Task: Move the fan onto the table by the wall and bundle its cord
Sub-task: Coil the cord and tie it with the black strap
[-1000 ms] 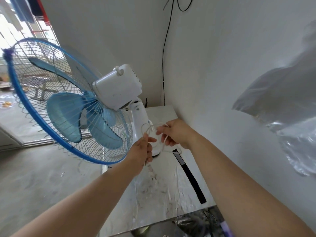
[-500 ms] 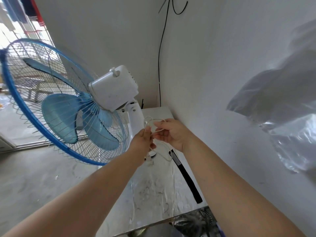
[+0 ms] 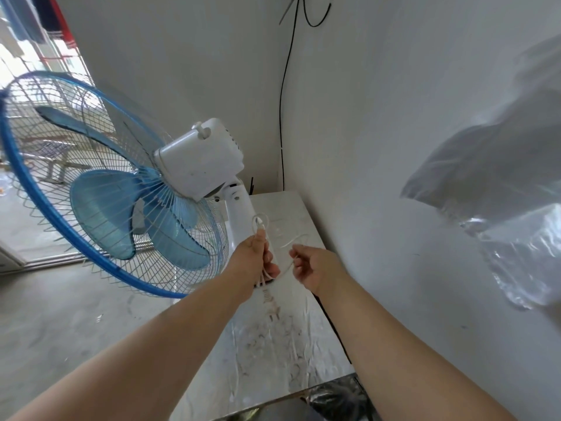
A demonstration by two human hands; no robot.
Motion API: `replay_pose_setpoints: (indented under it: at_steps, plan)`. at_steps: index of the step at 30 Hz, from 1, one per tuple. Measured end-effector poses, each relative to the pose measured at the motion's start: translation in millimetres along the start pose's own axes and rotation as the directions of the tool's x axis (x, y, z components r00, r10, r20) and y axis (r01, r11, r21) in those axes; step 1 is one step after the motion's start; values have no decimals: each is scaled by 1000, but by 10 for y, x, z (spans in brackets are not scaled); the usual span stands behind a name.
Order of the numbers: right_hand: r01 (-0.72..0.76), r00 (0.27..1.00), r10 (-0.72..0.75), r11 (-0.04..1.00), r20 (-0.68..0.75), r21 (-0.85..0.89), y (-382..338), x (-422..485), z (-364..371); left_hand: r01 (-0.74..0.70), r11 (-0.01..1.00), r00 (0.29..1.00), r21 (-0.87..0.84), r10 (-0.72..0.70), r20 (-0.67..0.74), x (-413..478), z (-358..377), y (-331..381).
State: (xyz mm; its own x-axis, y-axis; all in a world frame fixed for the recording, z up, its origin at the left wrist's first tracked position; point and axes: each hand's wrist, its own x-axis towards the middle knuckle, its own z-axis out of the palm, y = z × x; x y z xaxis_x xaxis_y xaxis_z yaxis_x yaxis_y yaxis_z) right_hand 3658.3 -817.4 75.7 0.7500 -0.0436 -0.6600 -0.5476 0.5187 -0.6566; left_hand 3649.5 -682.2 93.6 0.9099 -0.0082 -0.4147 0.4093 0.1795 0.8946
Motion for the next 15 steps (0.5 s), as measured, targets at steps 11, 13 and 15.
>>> replay_pose_setpoints:
  at_steps: [11,13,15]
  plan:
    - [152,984,-115,939,134,-307,-2,-103,86,44,901,999,431,-38,-23,64,-118,-91]
    - [104,992,-72,930,104,-354,-33,-88,118,14,891,1000,454,-22,13,49,-105,-124]
    - [77,995,-50,933,86,-351,-55,-57,124,-12,879,999,477,-14,51,35,-93,-150]
